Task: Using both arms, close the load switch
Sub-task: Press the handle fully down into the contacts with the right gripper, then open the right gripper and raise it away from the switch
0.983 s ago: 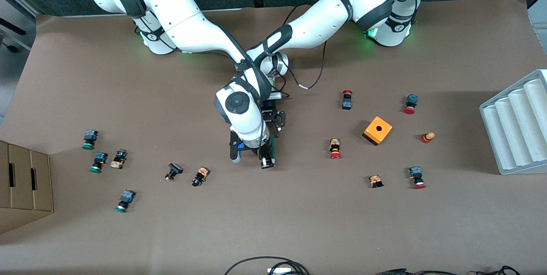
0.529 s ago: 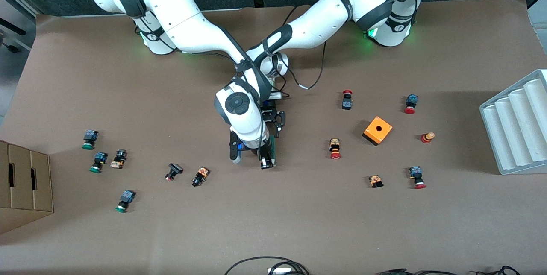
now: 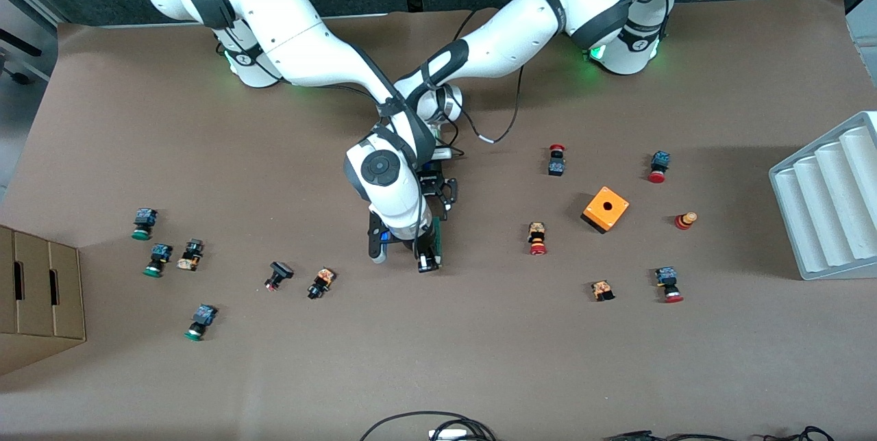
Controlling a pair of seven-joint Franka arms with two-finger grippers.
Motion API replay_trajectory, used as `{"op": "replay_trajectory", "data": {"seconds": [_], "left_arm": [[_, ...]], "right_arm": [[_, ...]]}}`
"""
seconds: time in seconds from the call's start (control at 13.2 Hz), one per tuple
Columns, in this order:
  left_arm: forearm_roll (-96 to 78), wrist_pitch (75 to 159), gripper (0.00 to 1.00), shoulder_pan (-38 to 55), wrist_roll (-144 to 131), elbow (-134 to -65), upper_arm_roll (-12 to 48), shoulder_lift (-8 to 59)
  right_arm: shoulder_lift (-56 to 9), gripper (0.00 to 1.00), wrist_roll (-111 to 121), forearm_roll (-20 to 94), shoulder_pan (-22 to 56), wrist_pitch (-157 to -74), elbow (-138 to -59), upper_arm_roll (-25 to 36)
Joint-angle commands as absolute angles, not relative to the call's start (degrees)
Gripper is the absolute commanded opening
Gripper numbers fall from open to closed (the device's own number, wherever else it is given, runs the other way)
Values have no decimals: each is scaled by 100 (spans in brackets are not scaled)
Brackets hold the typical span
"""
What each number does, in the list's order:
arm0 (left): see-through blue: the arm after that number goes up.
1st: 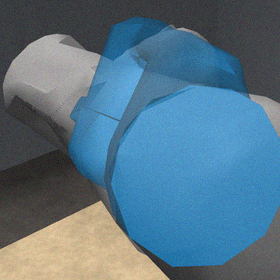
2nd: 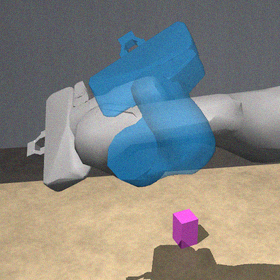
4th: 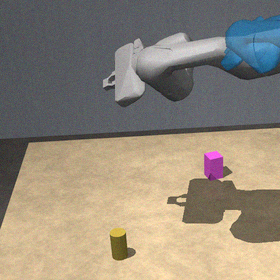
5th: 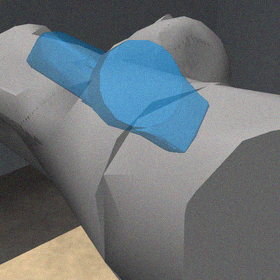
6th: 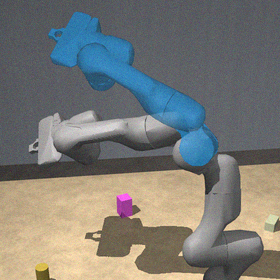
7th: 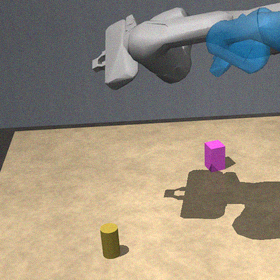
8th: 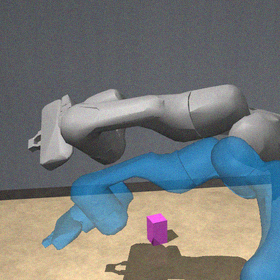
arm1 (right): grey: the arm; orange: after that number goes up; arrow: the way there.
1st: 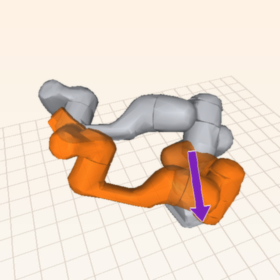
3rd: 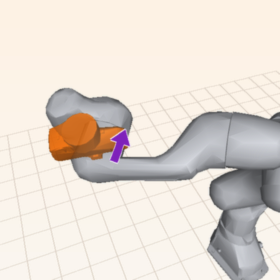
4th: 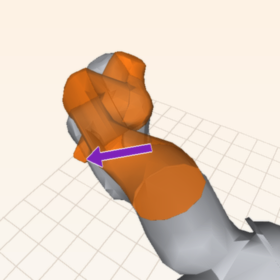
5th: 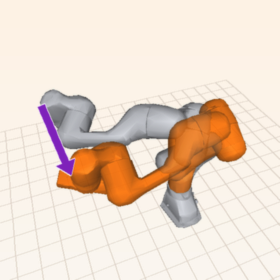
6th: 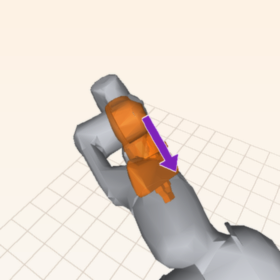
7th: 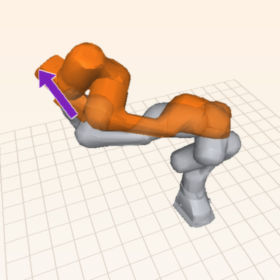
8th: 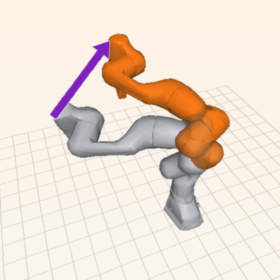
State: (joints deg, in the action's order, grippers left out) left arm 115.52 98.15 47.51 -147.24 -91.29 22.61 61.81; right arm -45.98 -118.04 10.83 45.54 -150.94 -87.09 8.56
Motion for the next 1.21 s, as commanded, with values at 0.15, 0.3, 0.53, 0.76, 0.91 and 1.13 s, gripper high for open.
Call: {"op": "replay_trajectory", "data": {"seconds": [0.15,0.3,0.53,0.76,0.91,1.13], "left_arm": [[11593,9923,69,4764,-14792,-8982,2224,6372],[11593,9923,69,4755,-14792,-8982,2224,6372],[11593,9923,69,4755,-14792,-8982,2224,6372],[11593,9923,69,4755,-14792,-8982,2224,6372],[11593,9923,69,4764,-14792,-8982,2224,6363],[11593,9923,69,4755,-14792,-8982,2224,6372]], "right_arm": [[-4694,39,-11751,1274,4412,-14873,-8139,905],[-4527,63,-11742,1283,4386,-14687,-8139,905],[-4342,100,-11672,1266,4386,-14432,-8139,914],[-3904,100,-11007,1239,4394,-14030,-8331,932],[-3588,100,-10427,1239,4325,-13520,-8437,923],[-2990,100,-9364,1248,4158,-12624,-8622,923]]}}
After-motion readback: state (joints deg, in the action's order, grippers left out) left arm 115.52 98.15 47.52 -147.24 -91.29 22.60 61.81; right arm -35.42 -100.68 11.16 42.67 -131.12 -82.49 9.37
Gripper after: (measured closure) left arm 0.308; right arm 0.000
